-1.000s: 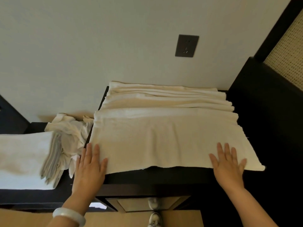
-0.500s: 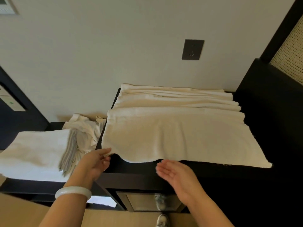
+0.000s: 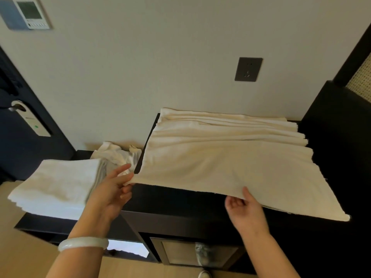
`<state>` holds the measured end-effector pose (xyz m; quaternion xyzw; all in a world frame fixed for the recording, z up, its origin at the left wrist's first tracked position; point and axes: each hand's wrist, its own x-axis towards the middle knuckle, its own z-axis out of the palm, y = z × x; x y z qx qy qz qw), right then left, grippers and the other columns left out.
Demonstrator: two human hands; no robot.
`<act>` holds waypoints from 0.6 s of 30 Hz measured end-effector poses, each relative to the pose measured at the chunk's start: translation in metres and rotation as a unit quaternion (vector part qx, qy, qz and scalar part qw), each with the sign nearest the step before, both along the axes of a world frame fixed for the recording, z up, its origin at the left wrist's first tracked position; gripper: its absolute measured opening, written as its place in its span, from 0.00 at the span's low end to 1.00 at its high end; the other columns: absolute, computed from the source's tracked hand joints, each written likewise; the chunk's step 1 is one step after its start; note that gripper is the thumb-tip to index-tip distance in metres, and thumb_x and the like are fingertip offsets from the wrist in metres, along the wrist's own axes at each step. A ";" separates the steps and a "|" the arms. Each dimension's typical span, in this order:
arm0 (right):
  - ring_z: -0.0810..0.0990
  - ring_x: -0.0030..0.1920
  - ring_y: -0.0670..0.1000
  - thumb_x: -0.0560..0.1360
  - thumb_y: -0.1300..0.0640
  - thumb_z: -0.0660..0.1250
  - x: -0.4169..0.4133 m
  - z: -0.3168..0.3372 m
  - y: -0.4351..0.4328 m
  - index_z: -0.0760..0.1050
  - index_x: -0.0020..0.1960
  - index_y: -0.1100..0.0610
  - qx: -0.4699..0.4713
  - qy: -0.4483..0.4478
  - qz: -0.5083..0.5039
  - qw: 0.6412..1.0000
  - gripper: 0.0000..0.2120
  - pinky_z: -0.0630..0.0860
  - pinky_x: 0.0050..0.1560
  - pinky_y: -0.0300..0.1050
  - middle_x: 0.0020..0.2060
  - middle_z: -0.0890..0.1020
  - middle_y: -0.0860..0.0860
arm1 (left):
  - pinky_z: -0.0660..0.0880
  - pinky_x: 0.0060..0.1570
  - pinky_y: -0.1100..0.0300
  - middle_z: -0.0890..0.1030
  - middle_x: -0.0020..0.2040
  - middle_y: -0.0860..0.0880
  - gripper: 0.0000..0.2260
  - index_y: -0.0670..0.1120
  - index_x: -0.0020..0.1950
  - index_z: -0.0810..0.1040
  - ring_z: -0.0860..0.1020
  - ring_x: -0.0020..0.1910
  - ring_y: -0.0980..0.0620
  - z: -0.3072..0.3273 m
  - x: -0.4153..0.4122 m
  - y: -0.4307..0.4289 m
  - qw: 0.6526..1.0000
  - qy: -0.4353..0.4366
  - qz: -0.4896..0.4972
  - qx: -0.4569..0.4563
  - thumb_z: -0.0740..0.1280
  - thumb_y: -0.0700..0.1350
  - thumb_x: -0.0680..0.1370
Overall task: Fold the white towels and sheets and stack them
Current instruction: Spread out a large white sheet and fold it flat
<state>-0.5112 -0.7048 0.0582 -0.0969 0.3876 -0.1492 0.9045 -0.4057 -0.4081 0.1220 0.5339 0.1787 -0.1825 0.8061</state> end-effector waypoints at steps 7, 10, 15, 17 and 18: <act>0.81 0.32 0.49 0.80 0.51 0.65 -0.031 0.079 -0.045 0.78 0.48 0.56 -0.285 0.049 0.011 0.957 0.09 0.76 0.35 0.42 0.32 0.83 0.52 | 0.61 0.18 0.70 0.70 0.28 0.50 0.10 0.36 0.51 0.83 0.64 0.21 0.58 0.045 0.002 0.000 0.996 -0.045 -0.059 -0.045 0.67 0.38 0.72; 0.82 0.27 0.51 0.80 0.49 0.63 -0.052 0.098 -0.060 0.75 0.42 0.62 -0.382 0.082 0.035 0.920 0.17 0.79 0.28 0.40 0.27 0.81 0.55 | 0.64 0.19 0.70 0.69 0.29 0.50 0.11 0.37 0.49 0.84 0.66 0.22 0.59 0.062 0.007 0.015 0.995 -0.066 -0.054 -0.046 0.67 0.40 0.71; 0.84 0.41 0.54 0.80 0.49 0.65 -0.021 0.089 -0.082 0.79 0.43 0.61 -0.488 0.150 0.061 0.858 0.16 0.81 0.51 0.46 0.34 0.85 0.57 | 0.74 0.25 0.71 0.78 0.32 0.48 0.13 0.37 0.50 0.80 0.73 0.24 0.59 0.061 0.033 -0.016 0.997 -0.046 0.002 -0.063 0.69 0.38 0.68; 0.83 0.46 0.58 0.80 0.49 0.65 0.000 0.078 -0.094 0.79 0.45 0.62 -0.495 0.148 0.078 0.853 0.16 0.79 0.55 0.50 0.34 0.85 0.57 | 0.76 0.27 0.70 0.80 0.32 0.47 0.13 0.36 0.51 0.80 0.75 0.24 0.58 0.054 0.046 -0.028 0.997 -0.029 0.023 -0.072 0.70 0.38 0.67; 0.83 0.46 0.58 0.79 0.49 0.66 0.009 0.072 -0.102 0.79 0.45 0.63 -0.493 0.145 0.082 0.854 0.16 0.81 0.54 0.51 0.34 0.85 0.57 | 0.76 0.27 0.70 0.80 0.32 0.47 0.13 0.36 0.51 0.80 0.76 0.24 0.58 0.049 0.052 -0.032 0.997 -0.019 0.027 -0.075 0.70 0.37 0.67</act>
